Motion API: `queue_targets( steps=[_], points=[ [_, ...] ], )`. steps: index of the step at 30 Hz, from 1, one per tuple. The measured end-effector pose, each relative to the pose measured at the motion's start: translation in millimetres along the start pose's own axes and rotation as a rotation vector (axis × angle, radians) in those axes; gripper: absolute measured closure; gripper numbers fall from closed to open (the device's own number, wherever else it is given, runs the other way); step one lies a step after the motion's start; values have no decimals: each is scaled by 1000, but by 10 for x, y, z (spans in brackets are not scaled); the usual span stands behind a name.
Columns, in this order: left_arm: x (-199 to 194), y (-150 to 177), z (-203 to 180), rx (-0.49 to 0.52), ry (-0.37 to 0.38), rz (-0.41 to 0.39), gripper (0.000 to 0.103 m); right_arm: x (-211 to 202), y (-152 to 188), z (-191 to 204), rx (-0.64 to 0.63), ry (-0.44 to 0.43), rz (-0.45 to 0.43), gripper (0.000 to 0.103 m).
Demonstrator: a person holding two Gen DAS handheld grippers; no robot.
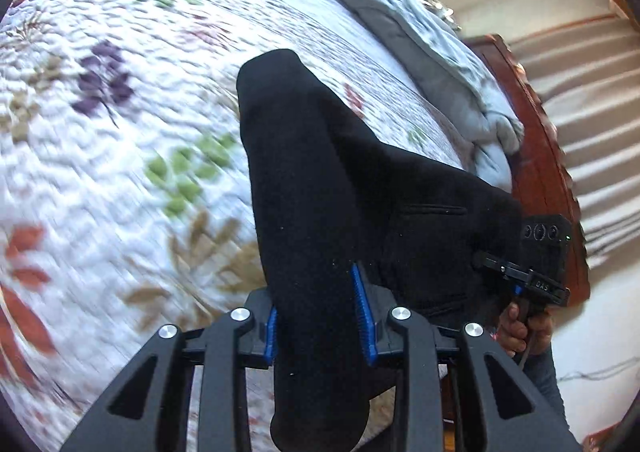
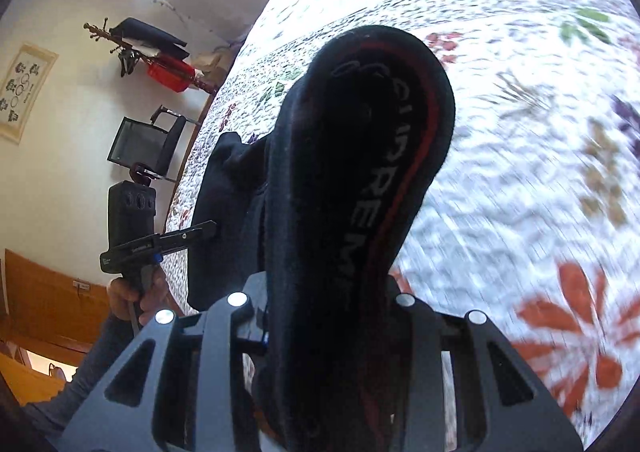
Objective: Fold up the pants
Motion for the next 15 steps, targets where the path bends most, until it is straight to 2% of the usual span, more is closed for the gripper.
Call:
queue_targets(
  steps=[7, 11, 13, 15],
  points=[
    [236, -556, 636, -61, -38, 44, 72, 720, -440, -60, 33, 10, 54, 70],
    [399, -627, 908, -93, -50, 78, 72, 977, -461, -267, 76, 17, 79, 70],
    [448, -593, 1010, -104, -39, 89, 69, 1054, -421, -445, 116, 11, 87, 69],
    [500, -517, 1061, -113, -18, 86, 66, 1100, -373, -599, 141, 0, 86, 65]
  ],
)
Point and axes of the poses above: each gripper's, at about its wrist camera, not at the fingertips, and x roughly the way its jaws point, z to its left, y to its underside, the point moved 5 cm from there along x, roughly the way its jaws point, and after that the axes turned 8 degrees about -z, right-handed, at the moved point
